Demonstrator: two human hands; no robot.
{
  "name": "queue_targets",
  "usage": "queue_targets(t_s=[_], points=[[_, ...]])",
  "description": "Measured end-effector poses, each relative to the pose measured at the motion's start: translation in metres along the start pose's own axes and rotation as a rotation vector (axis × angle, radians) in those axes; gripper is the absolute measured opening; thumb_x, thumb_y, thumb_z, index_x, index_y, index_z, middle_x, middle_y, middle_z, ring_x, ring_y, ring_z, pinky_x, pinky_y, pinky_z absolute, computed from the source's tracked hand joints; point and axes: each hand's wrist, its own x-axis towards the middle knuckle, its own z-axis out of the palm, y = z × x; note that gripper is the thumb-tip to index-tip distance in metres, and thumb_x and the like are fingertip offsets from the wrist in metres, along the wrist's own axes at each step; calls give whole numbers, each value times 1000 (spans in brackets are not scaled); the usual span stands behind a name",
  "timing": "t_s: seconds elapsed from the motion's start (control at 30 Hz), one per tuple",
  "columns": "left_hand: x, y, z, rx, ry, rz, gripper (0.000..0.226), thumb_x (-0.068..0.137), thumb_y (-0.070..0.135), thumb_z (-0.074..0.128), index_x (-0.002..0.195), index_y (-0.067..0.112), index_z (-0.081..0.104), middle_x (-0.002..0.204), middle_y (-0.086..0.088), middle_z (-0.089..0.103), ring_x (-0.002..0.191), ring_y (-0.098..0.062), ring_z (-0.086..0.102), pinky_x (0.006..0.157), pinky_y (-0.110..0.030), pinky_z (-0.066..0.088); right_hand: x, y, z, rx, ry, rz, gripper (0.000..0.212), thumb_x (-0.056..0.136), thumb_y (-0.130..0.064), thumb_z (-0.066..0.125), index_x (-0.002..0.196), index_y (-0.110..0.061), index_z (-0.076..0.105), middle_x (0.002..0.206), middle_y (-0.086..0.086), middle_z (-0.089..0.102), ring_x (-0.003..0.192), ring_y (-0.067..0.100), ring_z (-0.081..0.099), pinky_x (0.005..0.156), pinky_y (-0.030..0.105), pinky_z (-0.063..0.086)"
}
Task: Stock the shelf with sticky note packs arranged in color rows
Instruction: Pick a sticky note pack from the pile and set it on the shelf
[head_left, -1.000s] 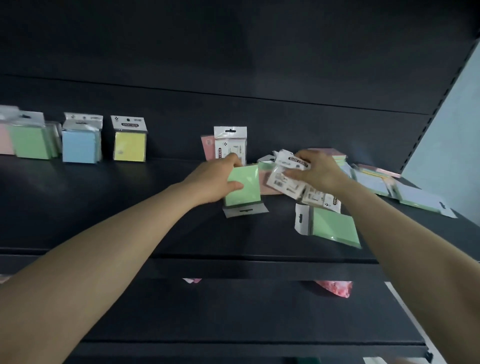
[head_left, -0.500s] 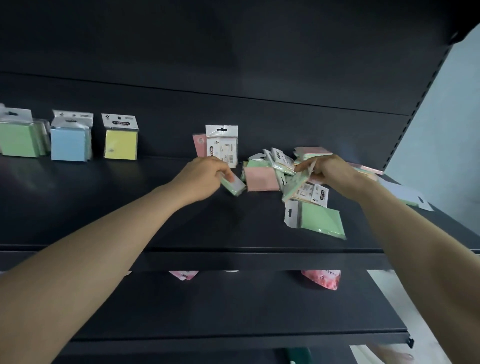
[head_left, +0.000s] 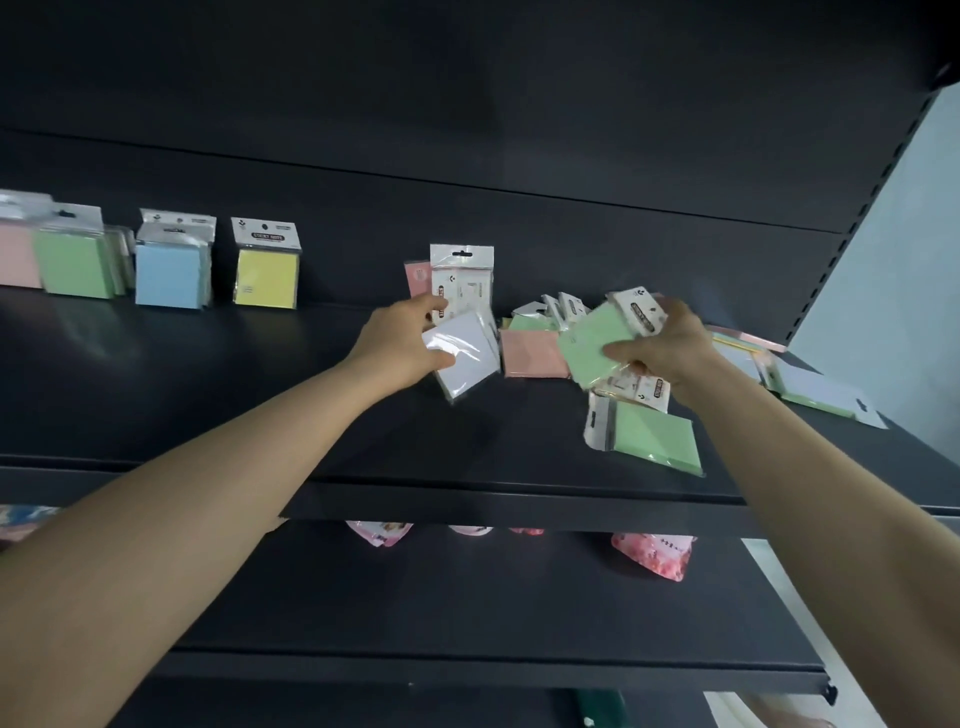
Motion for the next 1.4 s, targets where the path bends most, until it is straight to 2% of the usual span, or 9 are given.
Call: queue_targets(t_s=[0.1,0.23,0.4,0.57,0.73,0.83,0.97,1.27,1.4], points=[[-9,1,-11,25,86,30,51,79,20,71,127,27,55,121,7,61,102,-12,56,82,-24,42,1,-11,7,50,82,-92,61,72,-11,83,124,-12,51,93,3,64,74,24,68,67,36,59],[-24,-6,-28,119,192,97,34,82,19,65,115,23,61,103,6,64,92,-16,59,77,-30,47,0,-30,27,43,81,-215,25,74,-14,81,95,-12,68,82,6,71,60,19,65,62,34,56],[-46,-32,-57,164,311,101,21,84,23,65,105,22,61,78,12,53,77,-11,53,66,-25,38,-10,-56,69,98,6,-301,24,76,-16,78,99,-17,71,90,4,73,59,16,65,61,31,55],[-58,-67,-94,197,349,100,22,85,24,64,106,25,60,70,14,50,72,-14,55,67,-31,47,-29,-86,119,157,-51,-353,20,78,-16,75,93,-28,69,91,-5,74,71,18,70,67,34,58],[-70,-105,-142,303,392,125,30,87,25,65,115,18,56,70,5,54,75,-21,58,69,-30,43,-54,-119,167,183,-89,-382,22,81,-14,72,100,-24,69,95,-1,73,67,15,64,58,22,50],[-79,-135,-176,326,394,145,33,88,18,66,118,19,54,69,14,48,76,-20,58,76,-34,48,-67,-141,202,201,-121,-384,20,83,-13,72,101,-22,67,94,5,72,64,19,62,59,29,56],[-90,-188,-223,340,421,125,51,89,9,58,135,29,48,113,-4,58,97,-25,59,89,-39,45,-81,-172,260,200,-117,-388,19,82,-18,72,98,-27,66,95,3,73,78,23,69,76,44,59],[-106,-301,-311,360,468,-42,41,89,8,55,128,22,52,107,-7,51,84,-30,58,76,-37,46,-112,-232,386,135,-182,-448,21,80,-22,63,95,-37,66,95,-6,72,89,19,69,85,43,56],[-100,-337,-337,332,491,-68,32,88,8,57,118,17,54,106,-8,54,83,-30,58,75,-38,46,-112,-254,431,133,-236,-489,19,83,-17,66,92,-34,63,90,1,72,75,17,63,83,44,56]])
